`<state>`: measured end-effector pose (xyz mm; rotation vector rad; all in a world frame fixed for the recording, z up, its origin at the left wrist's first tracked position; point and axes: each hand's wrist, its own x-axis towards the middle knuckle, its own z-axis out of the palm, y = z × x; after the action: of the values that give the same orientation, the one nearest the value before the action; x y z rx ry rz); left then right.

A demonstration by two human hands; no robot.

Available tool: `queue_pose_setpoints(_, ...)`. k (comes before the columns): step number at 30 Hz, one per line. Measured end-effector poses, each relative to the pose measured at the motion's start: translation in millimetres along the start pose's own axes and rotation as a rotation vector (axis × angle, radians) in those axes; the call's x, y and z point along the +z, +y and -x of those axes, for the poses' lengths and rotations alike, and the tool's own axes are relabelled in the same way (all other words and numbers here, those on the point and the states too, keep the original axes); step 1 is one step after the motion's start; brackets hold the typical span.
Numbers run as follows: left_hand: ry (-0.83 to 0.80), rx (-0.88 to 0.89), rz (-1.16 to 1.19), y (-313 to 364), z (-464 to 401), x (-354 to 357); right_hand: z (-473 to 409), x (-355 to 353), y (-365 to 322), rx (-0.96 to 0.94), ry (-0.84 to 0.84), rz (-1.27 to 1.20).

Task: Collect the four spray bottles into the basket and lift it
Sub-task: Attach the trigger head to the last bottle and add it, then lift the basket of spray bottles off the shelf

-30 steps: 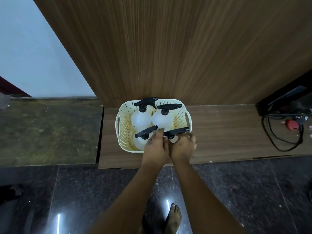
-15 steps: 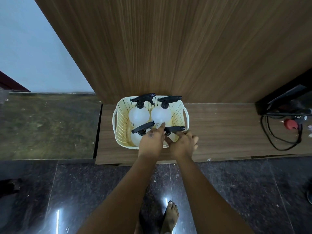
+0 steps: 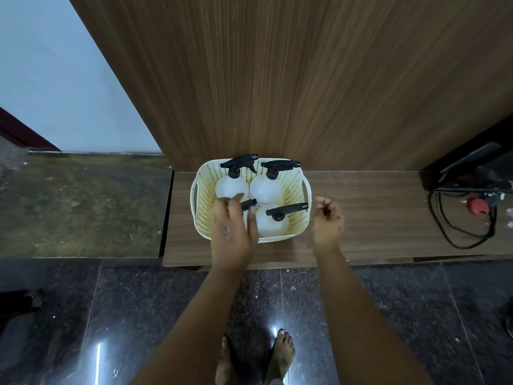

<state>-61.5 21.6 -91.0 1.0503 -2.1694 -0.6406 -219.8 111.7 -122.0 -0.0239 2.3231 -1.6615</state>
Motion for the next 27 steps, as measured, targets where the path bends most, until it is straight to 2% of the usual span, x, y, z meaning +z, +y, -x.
queue_pose_setpoints(2,0.136,-0.162,-0.045,-9,-16,-8,-18,-1,-6,0.042,0.061,-0.014)
queue_pose_setpoints(3,0.168,-0.270,-0.072,-16,-24,-11,-25,0,-8,0.072,0.039,-0.024)
queue_pose_setpoints(4,0.150,-0.393,-0.079,-24,-32,-13,-30,2,-9,0.096,-0.014,-0.013)
queue_pose_setpoints(6,0.005,-0.596,-0.047,-41,-40,-14,-33,9,-11,0.112,-0.165,0.079)
queue_pose_setpoints(8,-0.134,-0.718,0.050,-57,-42,-12,-33,18,-11,0.123,-0.275,0.105)
queue_pose_setpoints(10,-0.173,-0.733,0.098,-64,-41,-13,-35,23,-10,0.117,-0.276,0.100)
queue_pose_setpoints(17,-0.099,-0.699,0.132,-65,-29,-19,-33,24,0,0.160,-0.203,0.061)
queue_pose_setpoints(24,-0.098,-0.664,0.100,-62,3,-39,9,-13,8,0.139,-0.131,0.029)
queue_pose_setpoints(27,-0.039,-0.647,0.103,-62,31,-46,38,-35,16,0.154,-0.141,0.005)
